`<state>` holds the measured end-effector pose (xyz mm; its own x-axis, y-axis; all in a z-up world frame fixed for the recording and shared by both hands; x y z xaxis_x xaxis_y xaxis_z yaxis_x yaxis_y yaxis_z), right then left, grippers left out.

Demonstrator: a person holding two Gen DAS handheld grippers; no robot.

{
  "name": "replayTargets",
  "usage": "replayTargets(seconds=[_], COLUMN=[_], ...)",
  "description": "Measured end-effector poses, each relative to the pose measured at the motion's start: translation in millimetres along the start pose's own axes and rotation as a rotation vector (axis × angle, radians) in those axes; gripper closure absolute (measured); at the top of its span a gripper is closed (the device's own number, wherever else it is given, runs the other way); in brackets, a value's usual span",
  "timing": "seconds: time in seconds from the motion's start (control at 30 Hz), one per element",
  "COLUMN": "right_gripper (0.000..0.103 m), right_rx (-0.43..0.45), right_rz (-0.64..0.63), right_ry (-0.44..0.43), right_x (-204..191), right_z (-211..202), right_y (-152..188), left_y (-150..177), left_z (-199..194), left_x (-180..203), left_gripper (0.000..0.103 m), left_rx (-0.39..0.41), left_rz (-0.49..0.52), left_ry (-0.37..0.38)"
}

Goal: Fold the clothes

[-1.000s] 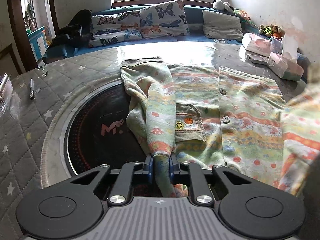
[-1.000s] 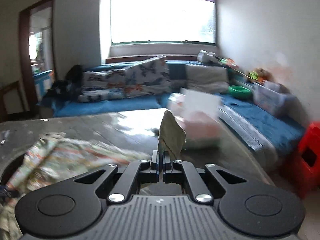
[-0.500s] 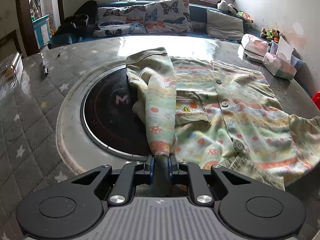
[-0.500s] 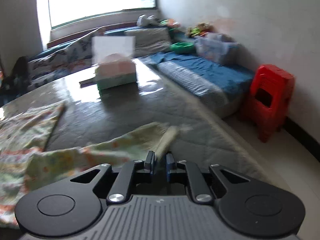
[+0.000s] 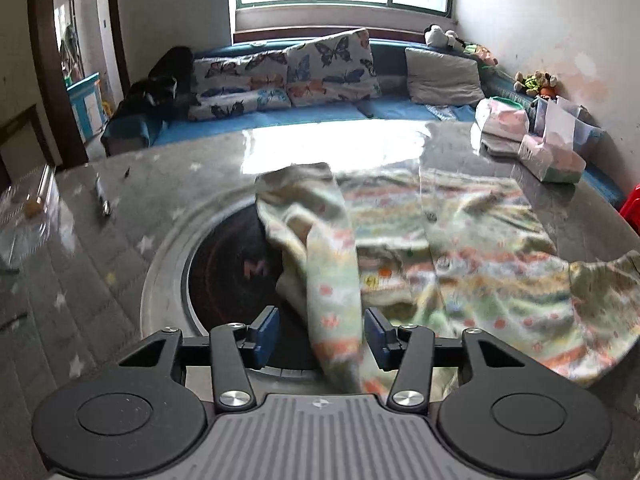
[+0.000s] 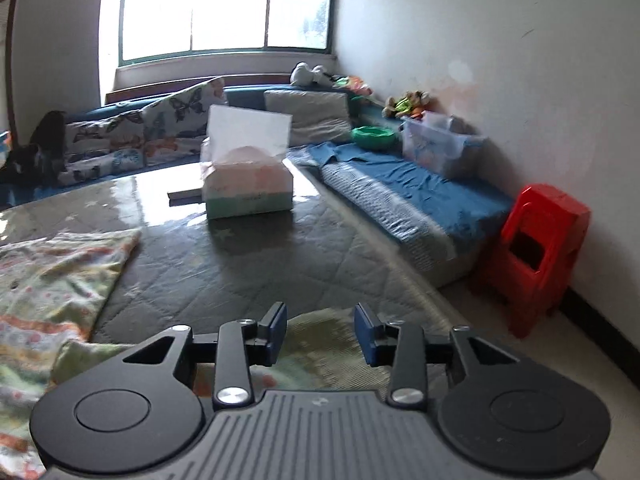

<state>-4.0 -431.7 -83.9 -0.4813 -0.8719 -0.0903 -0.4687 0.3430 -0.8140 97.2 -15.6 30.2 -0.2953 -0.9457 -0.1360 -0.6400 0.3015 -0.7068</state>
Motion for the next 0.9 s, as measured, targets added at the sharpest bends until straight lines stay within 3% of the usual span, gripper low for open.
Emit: replayTargets(seconds=[0.33,0.6,0.8,0.87,0.9], right_gripper=[0.062,0.051,0.048,0.047,0.046], right_rx=[-0.133,-0.145,-0.148,-0.149,-0.148], right_rz=[0.007,0.023,0.019,0.019,0.018], right_ry=[-0.068,-0.072,-0.075,-0.074,-0.074], right_x=[-12.2,-13.3,-13.9,-14.2,-14.4], right_z=[24.2,26.9,26.8,26.8,26.9], right_y=[22.1,25.6,25.2,24.9,24.9], left_y=[-51.3,-74.6,-79.0,-77.4,-76.1], left_z=[63.6,124.0,157.4,163.6,164.4], left_x=[18.0,37.5,34.1,27.6,22.5], left_gripper=[0.054,0.052,0.053,0.079,0.084], left_rx=[0.004,-0.023,-0.062,-0.077,-0.082], left_rz=[0.030,0.120,0.149,0.141,0.127], left_ry=[-0.025,-0.131,-0.225,-0.234,-0.228])
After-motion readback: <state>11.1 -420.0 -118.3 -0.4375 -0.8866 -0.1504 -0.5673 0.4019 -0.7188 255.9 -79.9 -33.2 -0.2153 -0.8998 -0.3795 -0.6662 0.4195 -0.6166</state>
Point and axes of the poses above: each gripper's, at about its wrist camera, not at the fingertips, and z roughly the way its jaws point, x to its right, y to its underside, the point moved 1 cm from there along z, roughly the way its jaws point, and after that the axes turned 10 degrees about z, right-handed, at the moved point
